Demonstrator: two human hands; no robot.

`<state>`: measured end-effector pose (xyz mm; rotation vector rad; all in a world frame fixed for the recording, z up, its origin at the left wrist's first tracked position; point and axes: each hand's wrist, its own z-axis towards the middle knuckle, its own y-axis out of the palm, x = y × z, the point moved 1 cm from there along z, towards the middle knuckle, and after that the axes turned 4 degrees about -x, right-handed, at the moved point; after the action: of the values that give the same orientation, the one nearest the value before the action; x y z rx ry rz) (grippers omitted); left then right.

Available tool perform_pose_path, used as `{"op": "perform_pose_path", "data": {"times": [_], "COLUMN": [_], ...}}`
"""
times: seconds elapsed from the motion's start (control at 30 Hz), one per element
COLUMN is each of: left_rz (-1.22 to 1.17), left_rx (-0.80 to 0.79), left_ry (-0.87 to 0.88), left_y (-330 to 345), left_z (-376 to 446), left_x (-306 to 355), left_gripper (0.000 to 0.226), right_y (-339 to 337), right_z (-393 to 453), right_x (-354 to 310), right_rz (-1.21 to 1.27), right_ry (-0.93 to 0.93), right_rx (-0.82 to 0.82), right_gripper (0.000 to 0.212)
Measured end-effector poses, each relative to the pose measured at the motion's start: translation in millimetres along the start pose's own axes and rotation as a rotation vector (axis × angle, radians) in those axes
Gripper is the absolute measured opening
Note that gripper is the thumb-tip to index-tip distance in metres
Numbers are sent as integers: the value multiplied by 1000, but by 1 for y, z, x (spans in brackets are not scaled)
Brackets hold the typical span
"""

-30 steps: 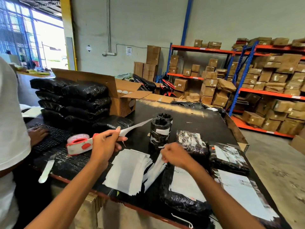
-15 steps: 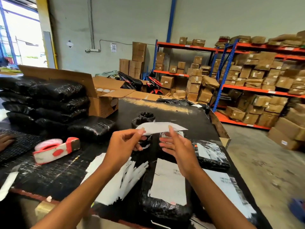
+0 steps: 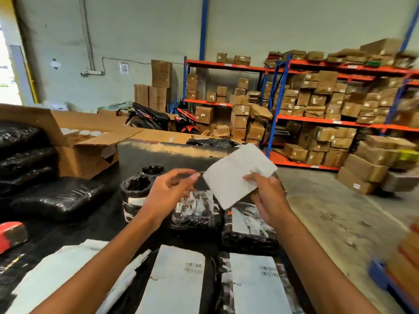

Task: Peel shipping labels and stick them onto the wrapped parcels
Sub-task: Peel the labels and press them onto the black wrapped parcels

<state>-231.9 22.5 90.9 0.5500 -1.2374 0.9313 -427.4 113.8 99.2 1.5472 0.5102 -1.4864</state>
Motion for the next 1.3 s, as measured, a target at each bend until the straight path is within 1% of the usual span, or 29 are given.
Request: {"op": "perform_pose_path", "data": {"times": [0.03, 0.07, 0.13, 0.17, 0.2, 0.27, 0.33, 0.37, 0.43, 0.5, 0.57, 0.63, 0.73, 0.8, 0.9, 1.07, 1.3], "left_rz": [31, 51, 98, 118, 133, 148, 178, 191, 201, 221, 227, 271, 364, 406, 459, 522, 438], "left_rx": [43, 41, -43, -81, -85, -14, 55, 78, 114, 139, 148, 139, 152, 161, 134, 90, 108], "left_ry": [-13, -40, -131, -172, -184, -178, -182, -191, -217, -253, -303, -349, -405, -425, -437, -441, -375], "left_y": [3, 7, 16, 19, 20, 20, 18, 17, 14, 12, 11, 11, 10, 9, 7, 4, 2], "left_z": [8, 14, 27, 32, 37, 46, 56, 60, 69, 77, 86, 96, 111, 118, 126, 130, 129], "left_x": [-1, -2, -7, -12, -18, -31, -44, -50, -66, -82, -95, -105, -116, -120, -125, -130, -134], "left_gripper": [30, 32, 36, 33, 28, 16, 13, 14, 16, 17, 14, 13, 20, 20, 14, 19, 18], "right_y": [-6, -8, -8, -6, -5, -5, -8, -9, -8, -6, -4, -1, 5, 9, 12, 20, 15], "right_z": [8, 14, 27, 33, 39, 54, 69, 76, 90, 100, 110, 119, 134, 141, 148, 153, 155], "right_x": [1, 5, 14, 20, 26, 36, 47, 53, 63, 71, 80, 91, 109, 118, 128, 131, 128], "right_rz": [-76, -163, -295, -323, -349, -449, -518, -505, -458, -513, -595, -617, -671, -707, -766, -832, -833], "right_ry": [52, 110, 204, 237, 260, 299, 369, 405, 444, 421, 399, 399, 394, 399, 394, 391, 340], "right_rx": [-85, -176, -334, -385, -415, -465, -512, -507, -447, -374, -302, -250, -195, -177, -161, -162, -141], "right_gripper": [21, 20, 21, 23, 24, 23, 23, 27, 38, 43, 43, 47, 56, 59, 54, 58, 55]}}
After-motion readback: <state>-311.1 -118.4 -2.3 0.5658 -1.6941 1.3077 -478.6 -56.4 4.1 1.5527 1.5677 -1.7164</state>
